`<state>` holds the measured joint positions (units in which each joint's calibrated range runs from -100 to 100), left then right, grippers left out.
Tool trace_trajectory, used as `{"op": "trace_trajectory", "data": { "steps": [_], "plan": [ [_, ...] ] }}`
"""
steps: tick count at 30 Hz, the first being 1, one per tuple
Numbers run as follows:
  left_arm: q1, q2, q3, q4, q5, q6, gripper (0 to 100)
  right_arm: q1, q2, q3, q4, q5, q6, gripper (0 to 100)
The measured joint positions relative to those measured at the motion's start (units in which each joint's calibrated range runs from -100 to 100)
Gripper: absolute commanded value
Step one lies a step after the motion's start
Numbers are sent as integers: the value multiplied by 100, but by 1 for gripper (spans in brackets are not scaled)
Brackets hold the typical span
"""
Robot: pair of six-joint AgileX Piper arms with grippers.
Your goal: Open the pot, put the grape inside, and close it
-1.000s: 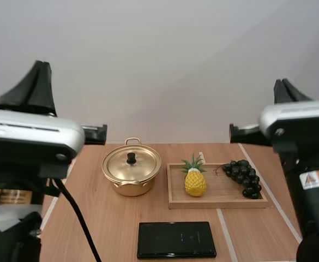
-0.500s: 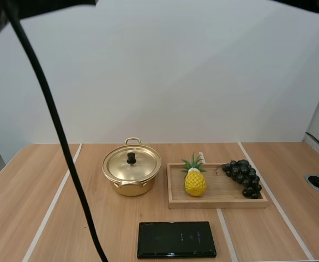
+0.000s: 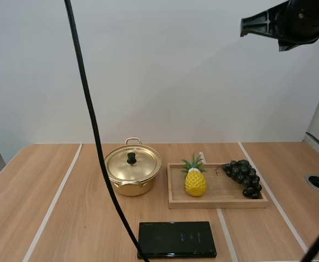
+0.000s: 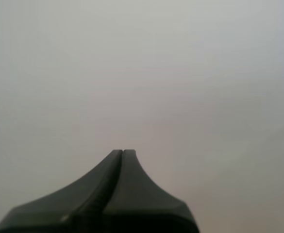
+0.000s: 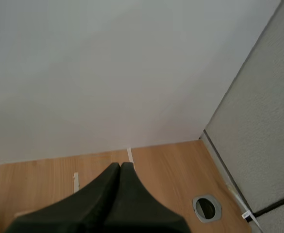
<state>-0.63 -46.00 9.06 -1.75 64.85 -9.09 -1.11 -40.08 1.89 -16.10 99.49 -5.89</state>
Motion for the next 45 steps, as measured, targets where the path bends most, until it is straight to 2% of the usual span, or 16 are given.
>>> {"op": "trace_trajectory", "data": {
  "steps": [7,20,28,30,31,32,34,36,37,38,45],
  "plan": [
    [0,1151,0,21,1330,93,0,0,710,97,23,-4,18,0],
    [0,2377,0,21,1737,370,0,0,1091,1909,35,46,180,0],
    [0,2714,0,-216,2475,715,0,0,1091,2347,35,28,197,0],
    [0,2714,0,-256,2509,727,7,0,1091,2359,-29,28,197,0],
    [0,2714,0,-256,2514,735,14,0,1091,2359,-92,28,206,3],
    [0,2714,0,-256,2530,749,24,0,1091,2359,-185,28,206,12],
    [0,2714,0,-256,2549,759,47,0,1091,2359,-357,28,206,42],
    [0,2714,0,-256,2548,759,86,0,1091,2359,-444,28,228,75],
    [0,2714,0,-261,2548,759,100,0,1091,2359,-444,28,228,93],
    [0,2714,0,-261,2565,769,100,0,1091,2359,-444,28,201,100],
    [0,2714,0,-259,2793,867,100,0,1091,2359,-270,28,-74,100]
  ]
}}
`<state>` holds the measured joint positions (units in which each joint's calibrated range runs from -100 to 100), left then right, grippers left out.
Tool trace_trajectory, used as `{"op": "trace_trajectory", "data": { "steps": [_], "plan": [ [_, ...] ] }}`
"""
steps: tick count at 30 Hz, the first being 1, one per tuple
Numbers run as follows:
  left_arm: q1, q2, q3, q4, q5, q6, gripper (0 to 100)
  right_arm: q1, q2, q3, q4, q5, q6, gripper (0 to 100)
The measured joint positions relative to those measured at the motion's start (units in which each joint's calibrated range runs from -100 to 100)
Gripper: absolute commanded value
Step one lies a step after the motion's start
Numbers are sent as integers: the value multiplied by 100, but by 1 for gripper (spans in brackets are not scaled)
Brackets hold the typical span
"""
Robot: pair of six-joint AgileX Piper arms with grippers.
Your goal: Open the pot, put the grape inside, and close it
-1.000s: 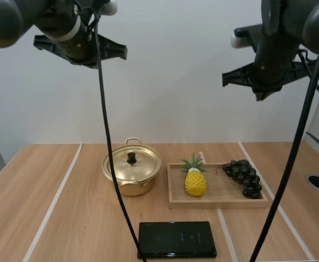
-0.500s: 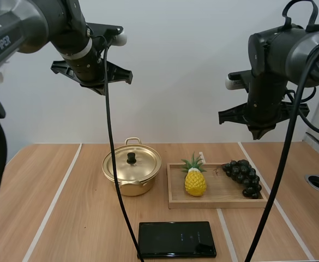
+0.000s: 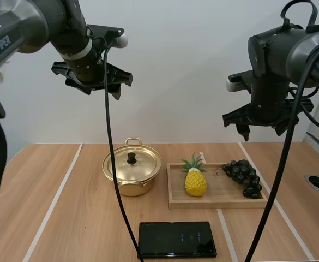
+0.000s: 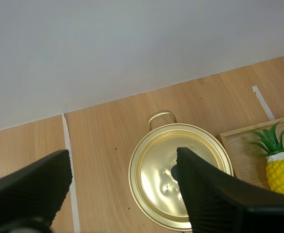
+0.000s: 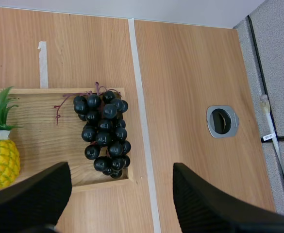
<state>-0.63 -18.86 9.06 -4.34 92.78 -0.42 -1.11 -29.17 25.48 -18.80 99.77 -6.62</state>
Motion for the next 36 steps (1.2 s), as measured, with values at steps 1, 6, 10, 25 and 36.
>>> {"op": "trace_trajectory", "data": {
  "steps": [1,6,10,25,36],
  "plan": [
    [0,0,0,11,19,0,100,0,0,0,4,0,-9,100],
    [0,0,0,183,298,35,100,0,0,0,4,0,-18,100],
    [0,0,0,287,388,101,100,0,0,0,4,0,-18,100],
    [0,312,135,-196,450,806,100,0,0,0,4,0,425,100],
    [0,662,661,-1155,450,1330,100,0,0,0,4,0,434,100]
  ]
}}
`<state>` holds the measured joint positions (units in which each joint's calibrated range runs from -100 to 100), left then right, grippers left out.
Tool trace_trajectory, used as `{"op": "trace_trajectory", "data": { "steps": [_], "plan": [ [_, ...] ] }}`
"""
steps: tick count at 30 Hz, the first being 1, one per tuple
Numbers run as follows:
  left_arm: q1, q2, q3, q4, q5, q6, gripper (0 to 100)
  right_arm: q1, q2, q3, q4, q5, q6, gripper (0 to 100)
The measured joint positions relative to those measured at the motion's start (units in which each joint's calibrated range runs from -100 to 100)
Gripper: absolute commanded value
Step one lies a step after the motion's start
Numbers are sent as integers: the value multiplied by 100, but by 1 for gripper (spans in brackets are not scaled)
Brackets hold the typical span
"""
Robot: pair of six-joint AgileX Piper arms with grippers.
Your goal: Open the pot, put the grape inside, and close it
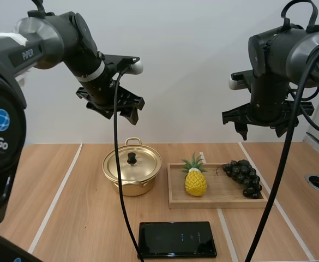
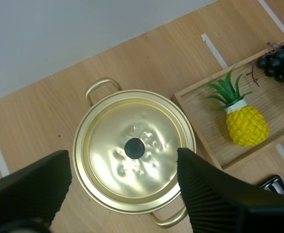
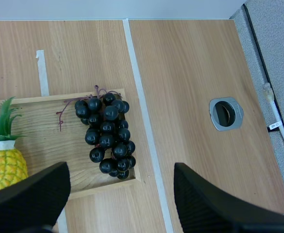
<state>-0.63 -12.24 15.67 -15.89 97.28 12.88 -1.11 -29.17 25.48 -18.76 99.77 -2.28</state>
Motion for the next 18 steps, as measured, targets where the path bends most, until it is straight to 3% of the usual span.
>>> {"op": "trace_trajectory", "data": {
  "steps": [8,18],
  "plan": [
    [0,396,412,-75,-40,257,100,0,0,0,0,0,0,100],
    [0,582,777,-221,-1345,567,100,0,0,0,0,0,0,100]
  ]
}}
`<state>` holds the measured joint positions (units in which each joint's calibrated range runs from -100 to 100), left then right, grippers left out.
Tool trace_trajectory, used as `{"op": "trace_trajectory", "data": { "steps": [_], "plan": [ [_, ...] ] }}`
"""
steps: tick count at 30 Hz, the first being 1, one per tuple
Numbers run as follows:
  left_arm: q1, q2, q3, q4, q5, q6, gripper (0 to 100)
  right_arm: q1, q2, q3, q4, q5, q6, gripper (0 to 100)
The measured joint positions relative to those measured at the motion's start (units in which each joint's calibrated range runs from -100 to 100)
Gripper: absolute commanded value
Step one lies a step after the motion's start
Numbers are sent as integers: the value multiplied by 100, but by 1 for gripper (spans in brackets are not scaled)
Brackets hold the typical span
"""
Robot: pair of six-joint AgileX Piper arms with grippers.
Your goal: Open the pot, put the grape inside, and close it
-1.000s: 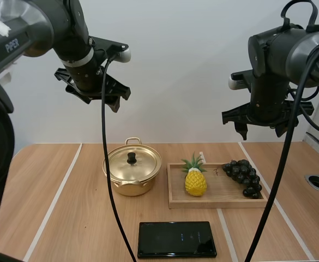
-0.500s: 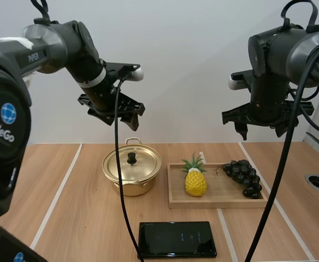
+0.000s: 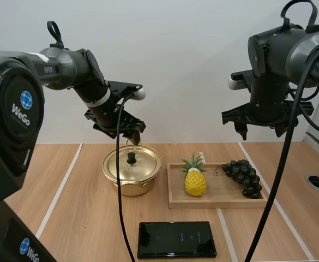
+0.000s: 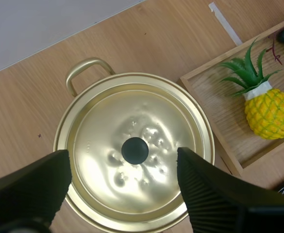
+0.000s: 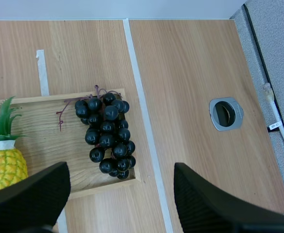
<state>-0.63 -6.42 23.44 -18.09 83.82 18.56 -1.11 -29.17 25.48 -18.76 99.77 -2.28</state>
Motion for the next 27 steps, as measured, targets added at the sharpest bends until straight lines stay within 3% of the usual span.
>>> {"op": "trace_trajectory", "data": {
  "steps": [15,21,27],
  "plan": [
    [0,718,64,-120,-216,555,100,0,0,0,0,0,0,100],
    [-151,820,79,-154,-515,671,100,0,0,0,0,0,0,100],
    [-185,832,90,-127,-1155,602,100,0,0,0,0,0,0,100]
  ]
}}
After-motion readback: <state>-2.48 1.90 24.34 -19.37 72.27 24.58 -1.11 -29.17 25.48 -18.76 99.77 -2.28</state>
